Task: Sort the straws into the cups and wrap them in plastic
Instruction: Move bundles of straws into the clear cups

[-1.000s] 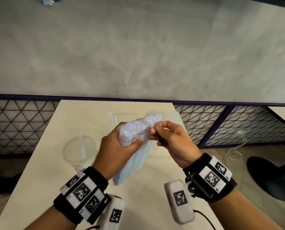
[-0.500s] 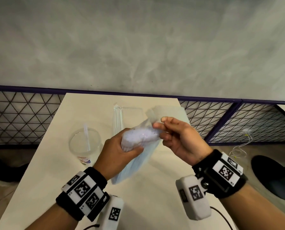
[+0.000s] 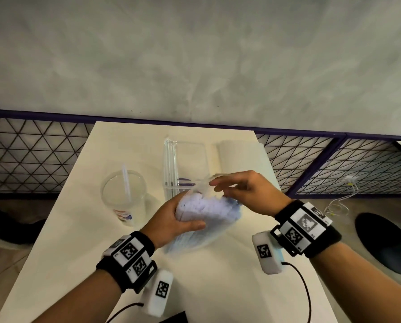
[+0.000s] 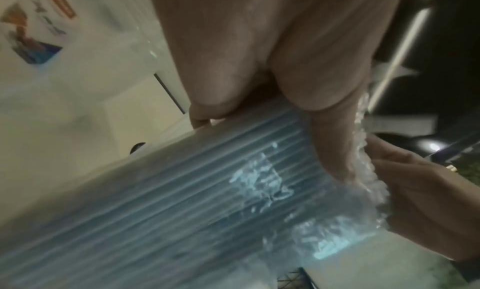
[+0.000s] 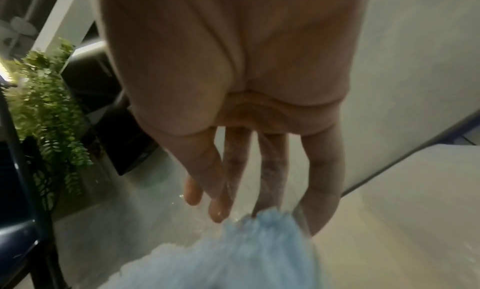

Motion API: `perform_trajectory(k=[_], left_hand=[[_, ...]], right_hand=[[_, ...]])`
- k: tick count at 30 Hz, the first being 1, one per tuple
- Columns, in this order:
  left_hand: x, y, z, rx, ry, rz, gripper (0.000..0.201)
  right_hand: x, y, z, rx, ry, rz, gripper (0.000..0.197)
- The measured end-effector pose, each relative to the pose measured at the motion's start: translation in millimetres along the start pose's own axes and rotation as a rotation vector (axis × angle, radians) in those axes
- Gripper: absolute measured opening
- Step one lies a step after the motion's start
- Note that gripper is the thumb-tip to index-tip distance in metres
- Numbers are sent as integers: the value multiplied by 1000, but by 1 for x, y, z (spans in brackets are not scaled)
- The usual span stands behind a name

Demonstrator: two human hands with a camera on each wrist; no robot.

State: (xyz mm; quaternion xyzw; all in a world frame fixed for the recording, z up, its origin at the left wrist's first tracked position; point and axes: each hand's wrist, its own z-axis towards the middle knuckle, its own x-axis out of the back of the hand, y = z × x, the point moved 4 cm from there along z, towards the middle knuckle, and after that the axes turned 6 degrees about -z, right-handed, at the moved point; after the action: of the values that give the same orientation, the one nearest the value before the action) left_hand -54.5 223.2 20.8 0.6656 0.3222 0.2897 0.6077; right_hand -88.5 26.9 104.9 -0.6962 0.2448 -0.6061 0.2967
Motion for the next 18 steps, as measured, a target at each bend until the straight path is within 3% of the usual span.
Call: perform_trajectory(k=[4, 10, 18], left_hand=[[7, 5, -5, -53, 28, 40, 83], [12, 25, -6, -200, 208, 225, 28], [18, 13, -13, -139, 115, 144, 37]], right_hand=[[-10, 10, -2, -51, -40, 5, 57], [-17, 13, -6, 14, -103, 62, 75], [-32, 36, -12, -56, -36, 6, 69]])
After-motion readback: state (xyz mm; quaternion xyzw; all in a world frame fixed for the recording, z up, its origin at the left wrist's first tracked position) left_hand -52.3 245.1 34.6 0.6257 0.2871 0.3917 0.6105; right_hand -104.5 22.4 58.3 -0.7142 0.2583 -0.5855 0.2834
